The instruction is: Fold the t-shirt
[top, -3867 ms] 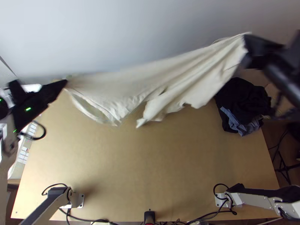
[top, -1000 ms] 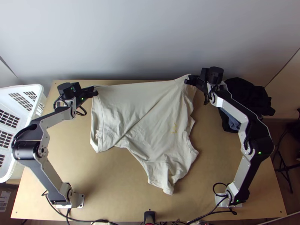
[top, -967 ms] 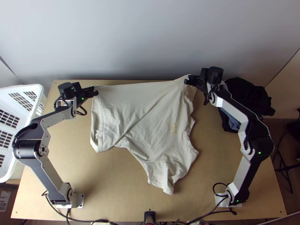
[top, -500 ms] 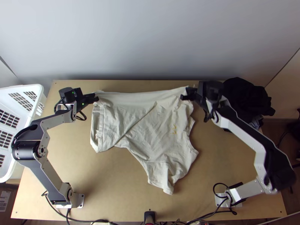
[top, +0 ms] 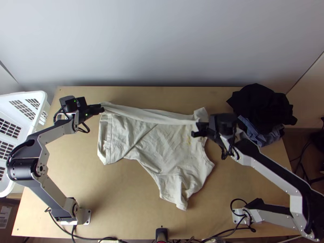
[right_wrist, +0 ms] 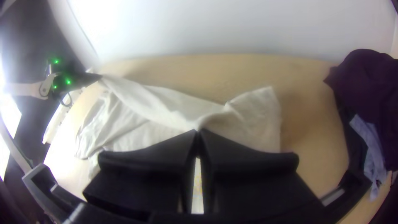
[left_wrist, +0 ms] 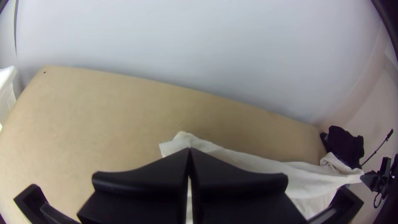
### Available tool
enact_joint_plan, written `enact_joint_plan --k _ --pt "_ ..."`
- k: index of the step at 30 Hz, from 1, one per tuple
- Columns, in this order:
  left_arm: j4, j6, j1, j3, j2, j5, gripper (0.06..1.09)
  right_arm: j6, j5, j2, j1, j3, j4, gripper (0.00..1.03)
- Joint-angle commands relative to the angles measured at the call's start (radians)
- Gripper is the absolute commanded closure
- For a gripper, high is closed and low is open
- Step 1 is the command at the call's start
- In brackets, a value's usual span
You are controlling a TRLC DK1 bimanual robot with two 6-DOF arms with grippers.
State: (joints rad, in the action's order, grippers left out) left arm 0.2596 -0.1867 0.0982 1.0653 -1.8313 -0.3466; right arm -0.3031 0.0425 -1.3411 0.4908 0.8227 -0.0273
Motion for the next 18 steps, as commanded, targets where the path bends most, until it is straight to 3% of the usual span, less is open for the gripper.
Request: enact_joint_plan --k 1,7,9,10,11,12,13,14,15,18 --pt "-0.043 0.024 0.008 -0.031 0.035 -0.017 1.05 0.016 0.008 0.065 0.097 -0.071 -0.105 1.00" --pt "-0.186 0.059 -0.005 -0.056 0.079 -0.032 1.01 0.062 0.010 0.042 0.127 -0.149 -0.092 1.00" --pt "-0.258 0.076 -0.012 -0.064 0.090 -0.046 0.80 0.073 0.010 -0.001 0.123 -0.174 -0.069 1.00" --pt "-0.307 0.096 -0.014 -0.067 0.098 -0.068 0.62 0.075 0.010 -0.024 0.115 -0.177 -0.051 1.00" --pt "-0.361 0.105 -0.015 -0.067 0.112 -0.077 0.36 0.075 0.010 -0.044 0.103 -0.178 -0.046 0.93" --pt "-0.415 0.105 -0.014 -0.070 0.133 -0.081 0.15 0.073 0.013 -0.049 0.083 -0.181 -0.046 0.68" --pt "-0.456 0.104 -0.009 -0.076 0.156 -0.092 0.11 0.073 0.019 -0.046 0.075 -0.188 -0.046 0.36" --pt "-0.484 0.095 0.000 -0.085 0.179 -0.126 0.11 0.073 0.022 -0.030 0.072 -0.194 -0.048 0.12" --pt "-0.507 0.085 0.014 -0.099 0.208 -0.158 0.11 0.073 0.040 -0.007 0.071 -0.195 -0.062 0.05" --pt "-0.545 0.084 0.051 -0.156 0.333 -0.201 0.11 0.068 0.108 0.122 0.072 -0.194 -0.140 0.04"
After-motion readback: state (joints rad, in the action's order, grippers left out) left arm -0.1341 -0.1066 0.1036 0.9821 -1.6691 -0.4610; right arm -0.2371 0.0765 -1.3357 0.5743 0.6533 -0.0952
